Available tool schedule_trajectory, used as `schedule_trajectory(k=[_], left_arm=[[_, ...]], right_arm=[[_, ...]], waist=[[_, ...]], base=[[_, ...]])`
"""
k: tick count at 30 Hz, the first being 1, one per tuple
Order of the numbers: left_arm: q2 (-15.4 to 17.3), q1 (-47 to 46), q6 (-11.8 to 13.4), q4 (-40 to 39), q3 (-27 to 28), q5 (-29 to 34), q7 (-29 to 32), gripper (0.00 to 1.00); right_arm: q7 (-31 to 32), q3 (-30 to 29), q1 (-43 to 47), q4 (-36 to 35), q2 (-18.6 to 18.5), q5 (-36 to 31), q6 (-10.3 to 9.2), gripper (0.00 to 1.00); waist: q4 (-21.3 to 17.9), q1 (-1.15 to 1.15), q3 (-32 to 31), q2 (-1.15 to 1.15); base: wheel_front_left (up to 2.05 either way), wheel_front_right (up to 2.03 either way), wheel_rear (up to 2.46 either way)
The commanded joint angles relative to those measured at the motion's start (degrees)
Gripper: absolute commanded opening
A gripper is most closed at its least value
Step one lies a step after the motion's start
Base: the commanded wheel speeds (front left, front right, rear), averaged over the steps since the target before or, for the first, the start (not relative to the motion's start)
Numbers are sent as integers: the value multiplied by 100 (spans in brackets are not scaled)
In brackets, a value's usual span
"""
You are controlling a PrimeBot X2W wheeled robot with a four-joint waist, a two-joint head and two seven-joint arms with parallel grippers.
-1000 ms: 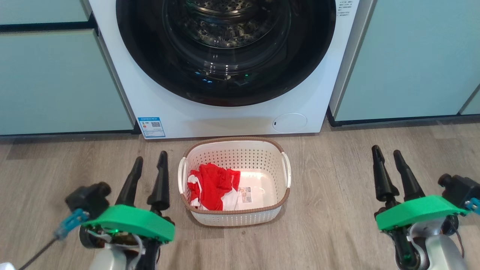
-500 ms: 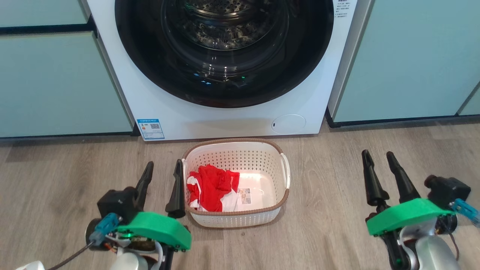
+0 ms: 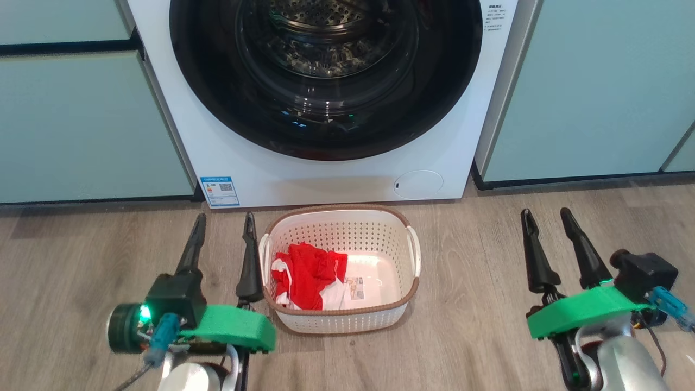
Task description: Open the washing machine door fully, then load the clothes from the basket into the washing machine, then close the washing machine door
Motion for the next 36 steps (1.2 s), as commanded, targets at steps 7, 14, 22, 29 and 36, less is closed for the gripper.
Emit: schedule_trajectory(k=[7,14,22,29,36], left_arm=[[40,-299,305,-396,-38,636,-190,100],[-19,-173,25,17,-147,878,-308,100],[-250,-26,-446,752,329,739,-375,100],[-291,-2,-513,1013,620,648,-375,100],[-295,-29,-421,1100,711,355,-375,100]], right_arm=[[-193,138,-357,-241,-76,-483,-1,100],[-311,153,-359,130,-80,-740,-1,100],[-379,-6,-376,555,-82,-820,-1,100],[-379,21,-370,661,-82,-845,-1,100],[-379,49,-358,623,-82,-845,-1,100]], waist=[[-10,0,-35,0],[-33,0,-94,0],[-69,0,-142,0],[-95,0,-138,0],[-101,0,-108,0]], base=[[0,0,0],[0,0,0],[0,0,0],[0,0,0],[0,0,0]])
